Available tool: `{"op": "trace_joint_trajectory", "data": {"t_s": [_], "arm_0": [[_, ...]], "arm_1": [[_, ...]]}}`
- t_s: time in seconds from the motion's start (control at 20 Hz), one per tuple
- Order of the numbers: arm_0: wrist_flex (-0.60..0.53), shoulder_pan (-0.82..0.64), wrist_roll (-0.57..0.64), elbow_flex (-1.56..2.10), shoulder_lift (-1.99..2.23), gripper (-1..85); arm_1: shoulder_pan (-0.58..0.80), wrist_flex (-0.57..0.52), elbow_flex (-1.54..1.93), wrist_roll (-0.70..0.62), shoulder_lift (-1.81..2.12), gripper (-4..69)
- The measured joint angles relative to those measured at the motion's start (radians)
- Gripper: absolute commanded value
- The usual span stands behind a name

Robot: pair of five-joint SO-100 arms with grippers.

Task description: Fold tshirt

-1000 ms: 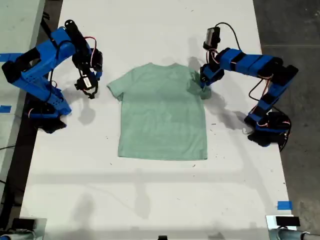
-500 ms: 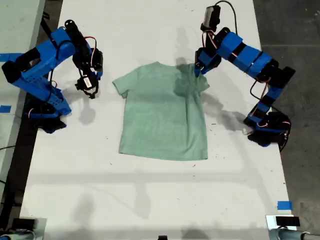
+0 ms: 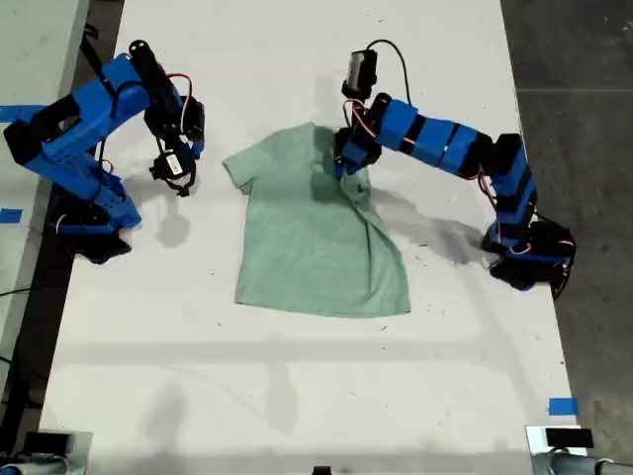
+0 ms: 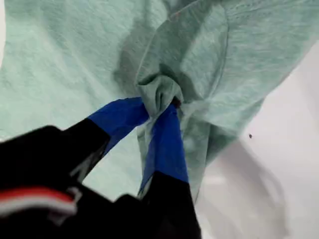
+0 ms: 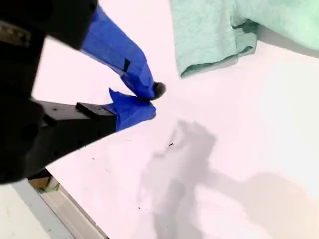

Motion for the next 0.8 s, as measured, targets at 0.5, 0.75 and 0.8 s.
{"op": "trace_joint_trajectory", "data": {"t_s": [0.5, 0.75, 0.8], "arm_0": [[-0.015, 0.021, -0.017, 0.000, 0.000, 0.9], [-0.018, 0.029, -0.026, 0.000, 0.000, 0.5], [-0.018, 0.031, -0.028, 0.000, 0.000, 0.4]], "arm_1": [[-0.077, -0.115, 0.000, 0.009, -0.069, 26.9], [-0.061, 0.095, 0.044, 0.009, 0.173, 21.3], [-0.054, 0.141, 0.069, 0.009, 0.222, 20.2]]}}
